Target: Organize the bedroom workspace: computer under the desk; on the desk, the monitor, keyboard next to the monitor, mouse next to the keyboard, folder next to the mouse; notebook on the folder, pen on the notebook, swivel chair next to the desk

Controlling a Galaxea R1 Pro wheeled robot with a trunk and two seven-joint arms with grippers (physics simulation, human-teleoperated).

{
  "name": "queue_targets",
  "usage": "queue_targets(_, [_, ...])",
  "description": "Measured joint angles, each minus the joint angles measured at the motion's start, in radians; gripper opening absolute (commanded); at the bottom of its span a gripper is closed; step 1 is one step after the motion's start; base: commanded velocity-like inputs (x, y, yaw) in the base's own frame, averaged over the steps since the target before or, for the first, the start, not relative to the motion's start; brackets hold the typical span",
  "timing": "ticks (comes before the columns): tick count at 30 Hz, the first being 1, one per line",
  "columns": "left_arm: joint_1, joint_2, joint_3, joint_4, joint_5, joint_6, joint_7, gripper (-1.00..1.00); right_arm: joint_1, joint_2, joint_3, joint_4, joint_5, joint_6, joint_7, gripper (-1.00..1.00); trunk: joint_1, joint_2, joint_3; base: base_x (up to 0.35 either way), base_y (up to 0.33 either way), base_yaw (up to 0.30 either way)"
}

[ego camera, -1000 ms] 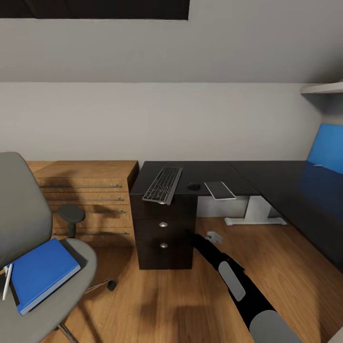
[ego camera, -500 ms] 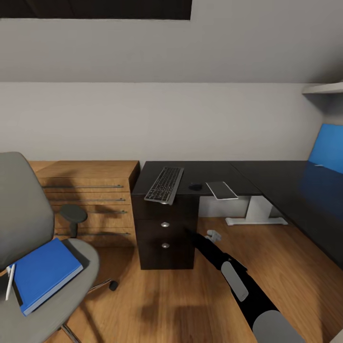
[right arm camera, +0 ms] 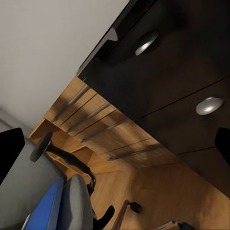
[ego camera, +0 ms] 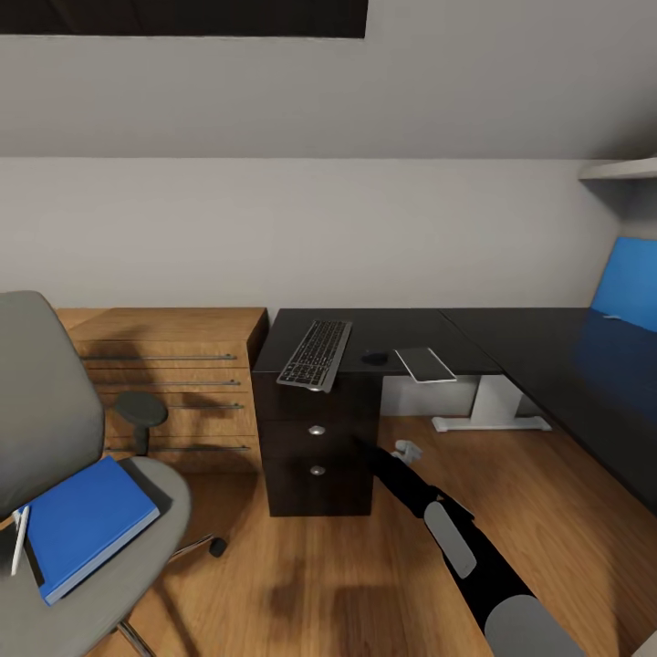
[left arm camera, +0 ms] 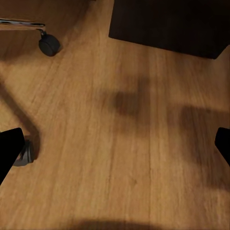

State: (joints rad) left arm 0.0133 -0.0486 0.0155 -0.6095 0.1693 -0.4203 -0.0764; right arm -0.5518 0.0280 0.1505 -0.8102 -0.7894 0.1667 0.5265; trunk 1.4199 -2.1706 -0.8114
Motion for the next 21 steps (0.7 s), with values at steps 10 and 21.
queue_targets(10, [0.000,0.000,0.000,0.000,0.000,0.000,0.000,1.00,0.000,-0.001,0.000,0.003,-0.064,0.018,0.004,1.00,0.000,0.000,0.000,0.000,0.000,0.000])
queue_targets(21, [0.000,0.000,0.000,0.000,-0.002,0.000,0.000,1.00,0.000,-0.018,0.000,0.003,-0.123,0.061,0.006,1.00,0.000,0.000,0.000,0.000,0.000,0.000])
